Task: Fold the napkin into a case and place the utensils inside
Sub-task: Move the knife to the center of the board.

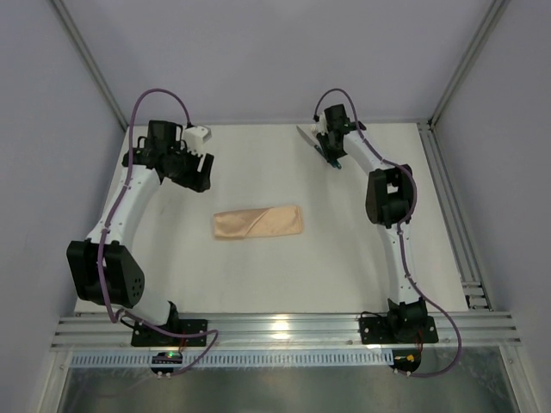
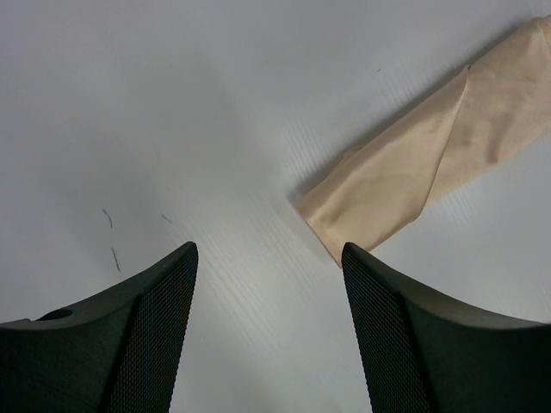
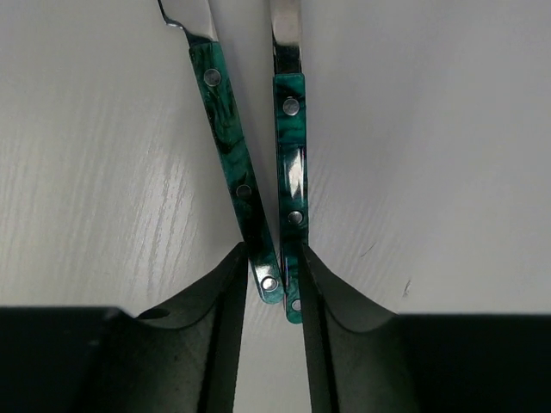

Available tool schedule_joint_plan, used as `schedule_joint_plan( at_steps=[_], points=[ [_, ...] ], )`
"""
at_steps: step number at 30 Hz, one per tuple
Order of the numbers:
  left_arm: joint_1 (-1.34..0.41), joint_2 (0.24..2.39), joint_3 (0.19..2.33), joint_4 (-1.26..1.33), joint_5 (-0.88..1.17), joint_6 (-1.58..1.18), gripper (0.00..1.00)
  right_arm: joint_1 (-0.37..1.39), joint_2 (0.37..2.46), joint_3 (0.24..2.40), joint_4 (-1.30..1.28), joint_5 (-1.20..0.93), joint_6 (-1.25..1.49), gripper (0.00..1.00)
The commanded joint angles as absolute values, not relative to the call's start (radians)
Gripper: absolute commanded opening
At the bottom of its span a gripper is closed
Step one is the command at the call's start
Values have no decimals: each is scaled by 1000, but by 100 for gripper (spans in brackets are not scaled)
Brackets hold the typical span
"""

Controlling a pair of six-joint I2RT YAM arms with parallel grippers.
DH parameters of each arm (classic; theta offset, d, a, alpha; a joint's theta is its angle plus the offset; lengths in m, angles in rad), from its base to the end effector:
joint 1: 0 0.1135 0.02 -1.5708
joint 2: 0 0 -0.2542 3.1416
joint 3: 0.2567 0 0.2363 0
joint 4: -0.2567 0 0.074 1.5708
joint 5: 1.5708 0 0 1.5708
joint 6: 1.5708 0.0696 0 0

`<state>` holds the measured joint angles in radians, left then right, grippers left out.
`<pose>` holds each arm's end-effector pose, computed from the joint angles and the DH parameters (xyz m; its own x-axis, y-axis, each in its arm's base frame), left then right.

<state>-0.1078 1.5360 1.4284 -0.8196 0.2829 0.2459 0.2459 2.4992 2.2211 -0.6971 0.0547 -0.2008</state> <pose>0.3253 -0.0548 0.2900 -0.7057 0.3115 -0.6364 0.4553 0.8875 -0.0705 0.5250 0.1278 0.1420 -0.7442 -0.3921 -0.5407 -0.3692 0.9161 -0.1563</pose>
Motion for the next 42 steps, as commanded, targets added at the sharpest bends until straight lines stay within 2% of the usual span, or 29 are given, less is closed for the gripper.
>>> schedule_joint_plan(
  at_steps=[1,2,6,14,20,27,30,31,35,42],
  points=[
    [-100,1539,1447,-824,302,249,70,264,2491,2177,-782,129,-222,33],
    [-101,1539,1447,-827,304,249,70,264,2488,2172,-787,126,-222,28],
    [-100,1531,1442,-828,301,253,70,290,2433,2073,-735,132,-235,18],
    [-100,1520,1440,-831,305,256,70,313,2347,1901,-719,152,-206,17],
    [-101,1511,1439,-834,311,258,70,337,2196,1732,-808,123,-97,6],
    [-100,1508,1434,-838,319,259,70,411,1955,1266,-825,68,43,4],
    [-100,1505,1434,-847,327,262,70,469,1832,1117,-847,31,97,13],
    [-101,1503,1433,-847,325,264,70,482,1801,1099,-863,32,107,24],
    [-100,1497,1431,-857,336,265,70,505,1674,1115,-853,71,138,48],
    [-100,1480,1425,-874,334,276,70,505,1810,1232,-755,45,72,52]
  ],
)
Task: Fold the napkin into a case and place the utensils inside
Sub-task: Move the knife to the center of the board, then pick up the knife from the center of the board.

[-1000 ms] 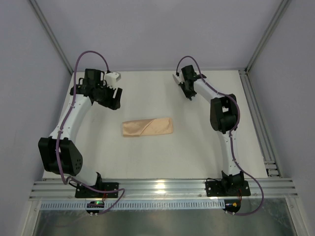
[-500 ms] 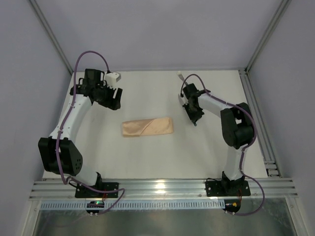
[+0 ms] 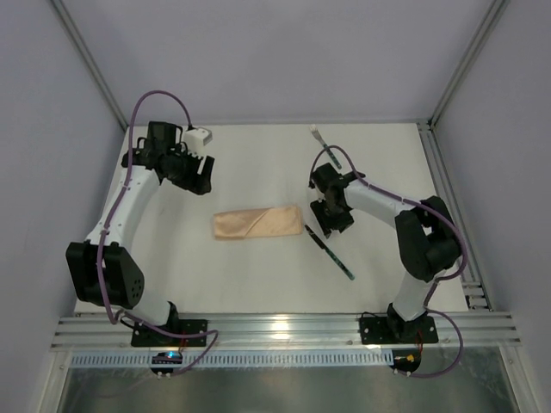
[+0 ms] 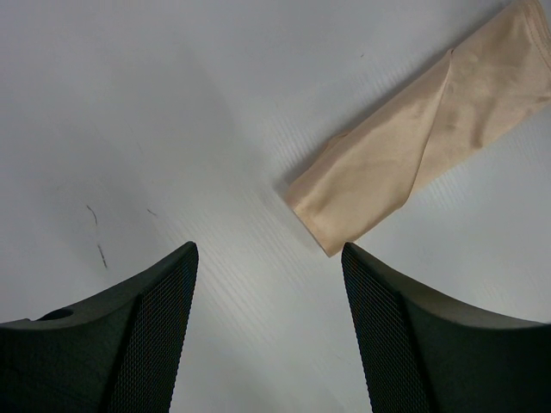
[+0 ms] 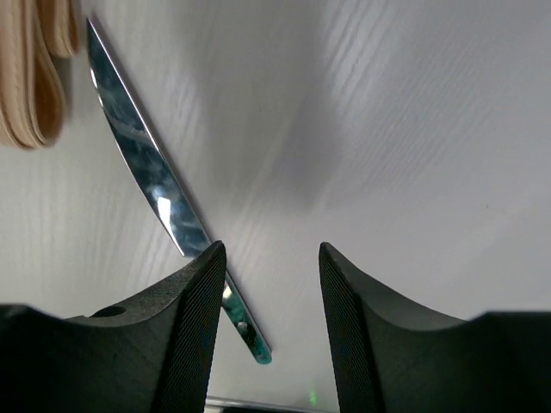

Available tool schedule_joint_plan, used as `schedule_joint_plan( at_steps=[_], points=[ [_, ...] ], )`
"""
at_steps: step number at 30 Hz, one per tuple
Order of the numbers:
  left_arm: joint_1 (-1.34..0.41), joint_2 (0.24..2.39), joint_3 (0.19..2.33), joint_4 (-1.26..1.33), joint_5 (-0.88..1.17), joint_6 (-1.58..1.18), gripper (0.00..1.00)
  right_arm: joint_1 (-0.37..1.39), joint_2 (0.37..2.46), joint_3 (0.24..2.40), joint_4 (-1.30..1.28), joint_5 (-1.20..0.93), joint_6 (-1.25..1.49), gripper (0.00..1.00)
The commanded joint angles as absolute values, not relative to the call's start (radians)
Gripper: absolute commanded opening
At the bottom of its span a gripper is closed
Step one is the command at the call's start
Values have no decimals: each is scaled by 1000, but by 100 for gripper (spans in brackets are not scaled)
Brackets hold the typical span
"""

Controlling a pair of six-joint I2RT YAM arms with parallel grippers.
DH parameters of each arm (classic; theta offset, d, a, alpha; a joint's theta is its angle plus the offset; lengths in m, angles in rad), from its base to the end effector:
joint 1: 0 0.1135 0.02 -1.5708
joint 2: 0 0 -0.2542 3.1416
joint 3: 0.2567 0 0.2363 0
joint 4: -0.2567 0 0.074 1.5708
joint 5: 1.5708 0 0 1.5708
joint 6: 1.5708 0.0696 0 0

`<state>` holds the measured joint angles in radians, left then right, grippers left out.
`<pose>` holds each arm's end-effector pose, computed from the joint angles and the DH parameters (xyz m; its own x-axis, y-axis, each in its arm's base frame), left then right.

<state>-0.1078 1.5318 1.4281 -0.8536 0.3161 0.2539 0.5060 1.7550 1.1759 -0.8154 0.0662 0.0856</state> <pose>0.3201 -0.0564 0.2889 -0.7164 0.3177 -0.6211 0.4754 0.8739 -0.1014 0.2785 0.1491 0.1473 -0.8985 -0.4003 -0.1803 -0.3981 0.9160 -0.0499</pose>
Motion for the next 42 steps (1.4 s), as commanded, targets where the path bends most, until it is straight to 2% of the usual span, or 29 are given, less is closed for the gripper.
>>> schedule_joint_plan(
  at_steps=[1,4,10,18,19,22,28,29,30,32,33,36,40,42],
  points=[
    [-100,1471,1425,-879,330,279,70,506,1851,1235,-762,32,68,51],
    [-100,1456,1419,-888,322,291,70,521,1839,1198,-755,-38,60,51],
    [-100,1454,1410,-884,334,290,70,525,1665,1134,-794,55,77,51],
    [-98,1442,1396,-885,341,287,70,604,1513,1016,-761,14,87,51],
    [-98,1440,1394,-887,341,290,70,604,1514,994,-747,-47,98,51],
    [-100,1437,1394,-894,342,291,70,607,1561,956,-721,-49,159,51],
    [-98,1419,1390,-920,347,304,70,607,1689,971,-743,83,250,51],
    [-98,1413,1384,-922,345,305,70,607,1689,965,-735,59,252,49],
    [-98,1402,1379,-920,348,310,70,606,1689,957,-715,40,252,35],
    [-100,1396,1374,-926,356,313,70,607,1687,939,-697,15,255,18],
    [-100,1394,1374,-931,362,313,70,606,1686,934,-686,15,256,4],
    [-100,1397,1394,-971,399,319,69,594,1614,920,-678,95,282,4],
    [-100,1396,1434,-1060,581,360,67,529,1290,893,-579,192,337,4],
    [-106,1394,1462,-1127,658,400,68,523,1182,876,-448,212,356,4]
  ],
)
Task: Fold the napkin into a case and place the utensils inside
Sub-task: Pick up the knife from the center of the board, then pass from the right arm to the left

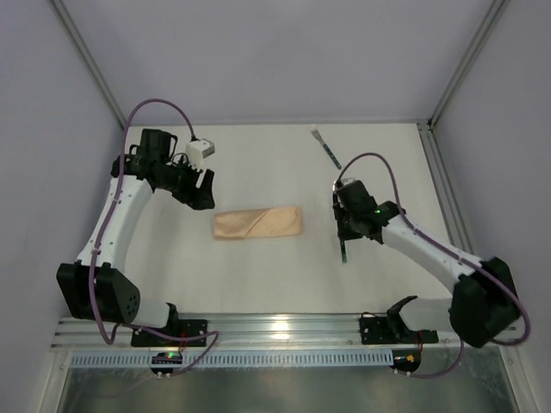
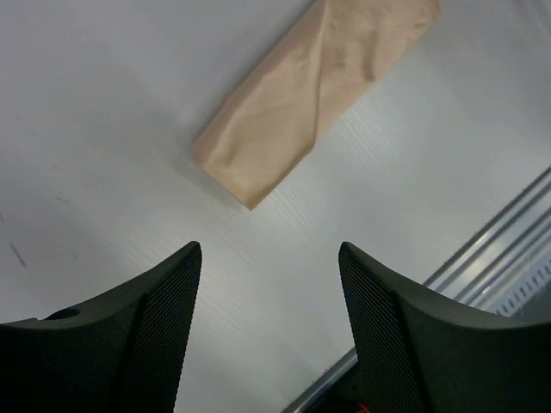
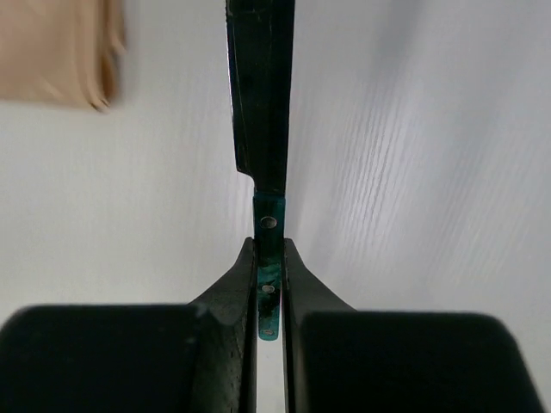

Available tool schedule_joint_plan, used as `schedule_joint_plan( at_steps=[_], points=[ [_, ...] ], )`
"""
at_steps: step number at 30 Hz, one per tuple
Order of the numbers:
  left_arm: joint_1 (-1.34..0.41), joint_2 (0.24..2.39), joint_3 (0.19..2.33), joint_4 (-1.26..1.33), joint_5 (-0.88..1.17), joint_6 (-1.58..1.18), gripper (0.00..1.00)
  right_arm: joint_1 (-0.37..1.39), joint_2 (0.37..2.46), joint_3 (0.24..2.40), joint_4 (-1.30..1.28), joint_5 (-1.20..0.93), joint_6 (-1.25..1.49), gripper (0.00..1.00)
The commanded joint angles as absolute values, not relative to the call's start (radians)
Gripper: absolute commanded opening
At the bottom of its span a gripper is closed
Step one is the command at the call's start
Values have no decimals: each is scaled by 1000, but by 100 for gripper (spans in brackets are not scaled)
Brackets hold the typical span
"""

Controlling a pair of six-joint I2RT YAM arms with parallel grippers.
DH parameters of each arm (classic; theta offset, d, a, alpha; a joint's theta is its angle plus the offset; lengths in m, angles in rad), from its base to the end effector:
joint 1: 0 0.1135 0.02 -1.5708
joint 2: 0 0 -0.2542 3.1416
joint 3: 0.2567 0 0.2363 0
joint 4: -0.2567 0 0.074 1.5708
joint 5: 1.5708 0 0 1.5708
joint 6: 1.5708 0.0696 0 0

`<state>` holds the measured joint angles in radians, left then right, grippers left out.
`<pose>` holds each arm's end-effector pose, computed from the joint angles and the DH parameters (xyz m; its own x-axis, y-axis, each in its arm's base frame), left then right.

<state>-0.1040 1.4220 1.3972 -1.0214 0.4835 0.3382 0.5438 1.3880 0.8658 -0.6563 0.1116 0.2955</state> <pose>0.2753 -0.0613 0.3018 -0.7047 0.3689 -0.6060 0.5908 0.7781 -0.2134 0.2236 0.1261 0.1692 -0.8956 -0.2033 -0.3957 -0.2267 0.9739 0.0129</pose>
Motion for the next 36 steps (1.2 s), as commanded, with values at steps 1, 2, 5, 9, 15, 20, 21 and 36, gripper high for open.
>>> schedule_joint_plan(
  at_steps=[1,2,5,9,15,20,21,36],
  points=[
    [-120,1396,1471,-1146,711,409,68,523,1111,873,-340,203,385,4],
    [-129,1393,1477,-1164,730,414,68,525,1089,871,-286,192,411,4],
    [-184,1381,1485,-1149,770,397,72,557,1051,807,33,115,567,4],
    [-282,1355,1494,-1031,772,303,81,673,1113,811,380,187,706,4],
    [-403,1354,1486,-870,669,161,84,822,1256,936,524,219,774,4],
    [-445,1376,1450,-781,503,121,64,864,1266,928,587,233,833,4],
    [-445,1373,1445,-767,486,118,60,870,1261,927,586,238,839,4],
    [-445,1356,1442,-736,551,90,0,879,1258,900,578,199,867,4]
  ],
)
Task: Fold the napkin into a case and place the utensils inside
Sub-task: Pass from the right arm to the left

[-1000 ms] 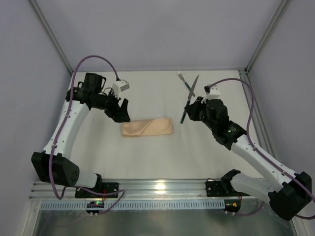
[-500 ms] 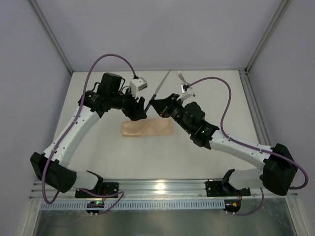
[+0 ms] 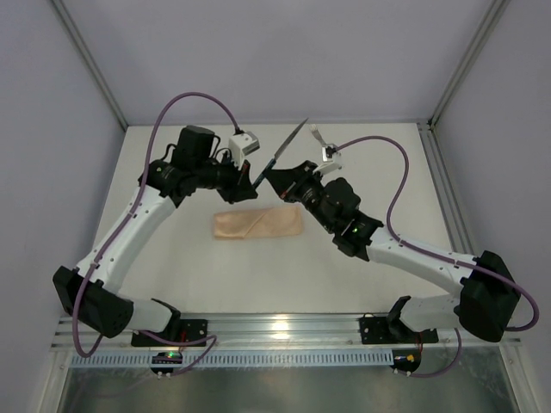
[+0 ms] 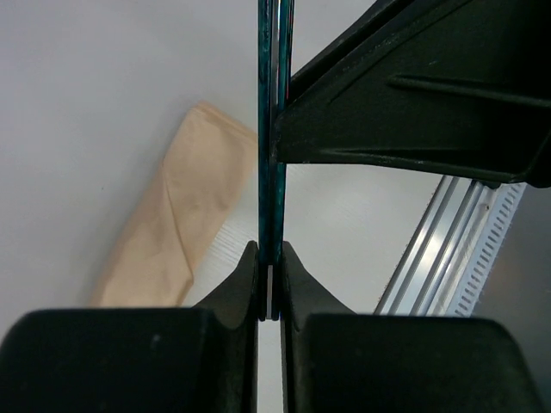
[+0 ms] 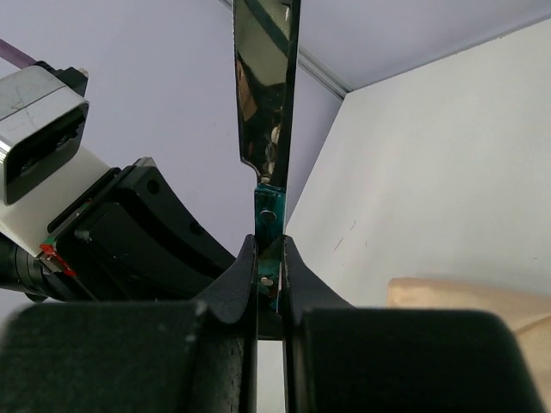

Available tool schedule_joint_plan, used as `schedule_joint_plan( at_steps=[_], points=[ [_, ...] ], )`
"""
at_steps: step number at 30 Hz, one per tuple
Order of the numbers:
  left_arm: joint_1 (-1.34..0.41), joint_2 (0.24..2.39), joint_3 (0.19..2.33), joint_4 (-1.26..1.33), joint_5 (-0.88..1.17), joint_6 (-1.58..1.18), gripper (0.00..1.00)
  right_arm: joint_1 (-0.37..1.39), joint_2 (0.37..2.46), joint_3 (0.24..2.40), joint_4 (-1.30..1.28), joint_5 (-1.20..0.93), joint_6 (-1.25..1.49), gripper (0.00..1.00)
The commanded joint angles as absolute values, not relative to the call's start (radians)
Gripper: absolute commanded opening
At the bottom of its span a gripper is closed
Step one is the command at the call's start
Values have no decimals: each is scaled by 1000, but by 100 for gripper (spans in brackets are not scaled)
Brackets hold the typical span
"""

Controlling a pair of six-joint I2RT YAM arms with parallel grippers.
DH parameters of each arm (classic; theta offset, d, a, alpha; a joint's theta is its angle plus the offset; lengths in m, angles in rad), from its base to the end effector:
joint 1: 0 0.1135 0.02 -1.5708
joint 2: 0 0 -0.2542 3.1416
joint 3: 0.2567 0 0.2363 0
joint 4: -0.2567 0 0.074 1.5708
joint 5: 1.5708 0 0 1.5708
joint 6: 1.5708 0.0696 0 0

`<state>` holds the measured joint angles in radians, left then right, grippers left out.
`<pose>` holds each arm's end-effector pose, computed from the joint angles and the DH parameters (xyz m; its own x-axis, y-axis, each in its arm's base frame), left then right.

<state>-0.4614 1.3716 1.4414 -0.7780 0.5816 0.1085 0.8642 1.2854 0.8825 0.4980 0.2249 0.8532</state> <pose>0.2461 -0.1651 0.3525 -0.4983 0.3488 -0.7938 0.8043 0.5278 -0.2730 0.2218 0.2359 0.3365 -0.4094 0.6515 -0.6386 -0.4392 0.4728 0.7639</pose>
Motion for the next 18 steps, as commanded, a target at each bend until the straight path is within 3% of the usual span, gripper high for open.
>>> schedule_joint_plan(
  at_steps=[1,3,4,5,6,8,10,13,18],
  points=[
    [-443,1355,1442,-748,551,97,0,879,1258,897,569,181,856,4],
    [-443,1355,1445,-764,543,104,0,868,1241,885,548,132,751,7],
    [-442,1355,1450,-788,543,110,0,864,1223,879,525,102,692,14],
    [-436,1359,1453,-810,549,121,0,862,1197,862,490,78,614,32],
    [-433,1364,1457,-833,560,132,0,862,1119,855,448,74,401,35],
    [-426,1374,1462,-905,569,166,0,864,1031,829,313,23,159,37],
    [-423,1416,1463,-974,618,198,0,865,920,809,135,-113,-191,47],
    [-423,1455,1465,-1038,688,228,0,882,847,818,5,-247,-608,54],
    [-425,1526,1493,-1231,755,351,0,957,951,926,-181,-307,-1061,58]
  ],
)
